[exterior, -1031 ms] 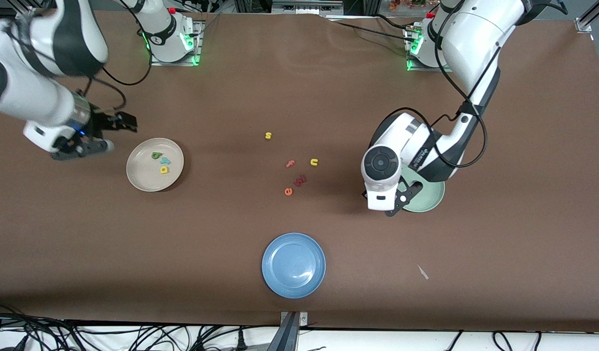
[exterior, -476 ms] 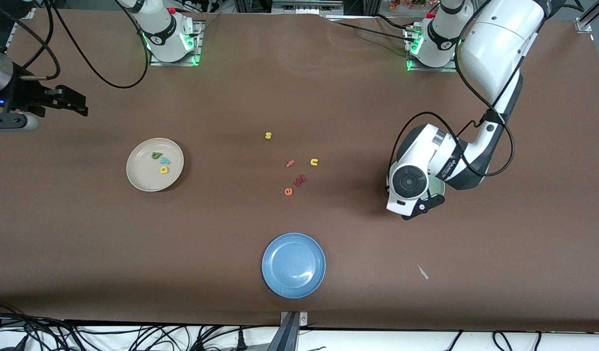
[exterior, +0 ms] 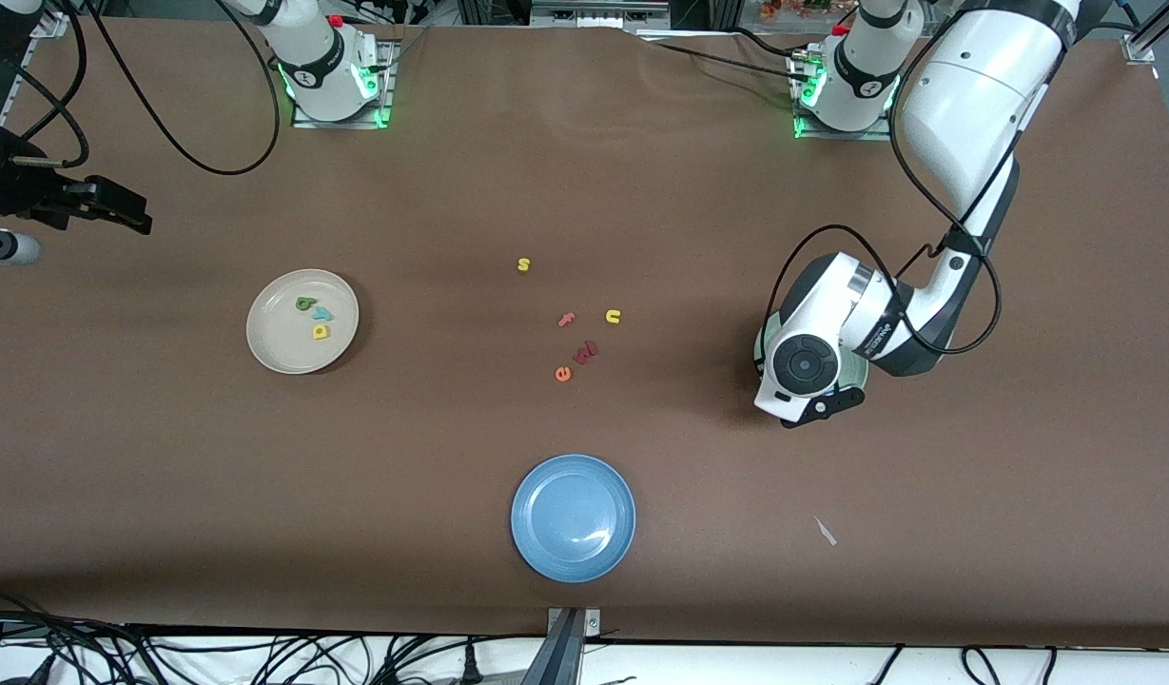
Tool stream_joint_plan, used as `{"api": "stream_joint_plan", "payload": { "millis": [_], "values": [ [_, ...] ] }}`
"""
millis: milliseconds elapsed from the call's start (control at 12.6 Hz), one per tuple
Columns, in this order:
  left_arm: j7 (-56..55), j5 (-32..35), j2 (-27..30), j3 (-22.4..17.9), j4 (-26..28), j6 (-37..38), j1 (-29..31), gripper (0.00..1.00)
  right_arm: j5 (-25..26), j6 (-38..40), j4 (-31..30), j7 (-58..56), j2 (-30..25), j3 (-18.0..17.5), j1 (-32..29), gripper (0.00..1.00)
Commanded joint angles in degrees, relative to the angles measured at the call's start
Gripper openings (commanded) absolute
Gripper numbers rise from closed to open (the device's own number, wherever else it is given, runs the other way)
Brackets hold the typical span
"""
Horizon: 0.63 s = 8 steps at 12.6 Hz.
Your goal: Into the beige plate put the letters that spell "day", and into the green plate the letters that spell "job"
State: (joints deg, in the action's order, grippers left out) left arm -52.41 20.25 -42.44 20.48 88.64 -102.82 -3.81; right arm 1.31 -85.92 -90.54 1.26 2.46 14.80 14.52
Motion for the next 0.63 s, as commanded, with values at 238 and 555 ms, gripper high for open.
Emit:
{"api": "stream_joint_plan", "payload": {
  "millis": [238,555],
  "values": [
    [1.53,-0.82,-0.98,0.35,2.15,-4.23,1.26,0.04,0.09,1.28,1.85,0.05,0.88,-0.39,0.25,1.0],
    [1.44,-1.35,-0.81,0.35,2.15,-3.88,1.35,0.71,0.09,1.37,1.85,-0.21,0.88,-0.21,0.25,1.0]
  ]
}}
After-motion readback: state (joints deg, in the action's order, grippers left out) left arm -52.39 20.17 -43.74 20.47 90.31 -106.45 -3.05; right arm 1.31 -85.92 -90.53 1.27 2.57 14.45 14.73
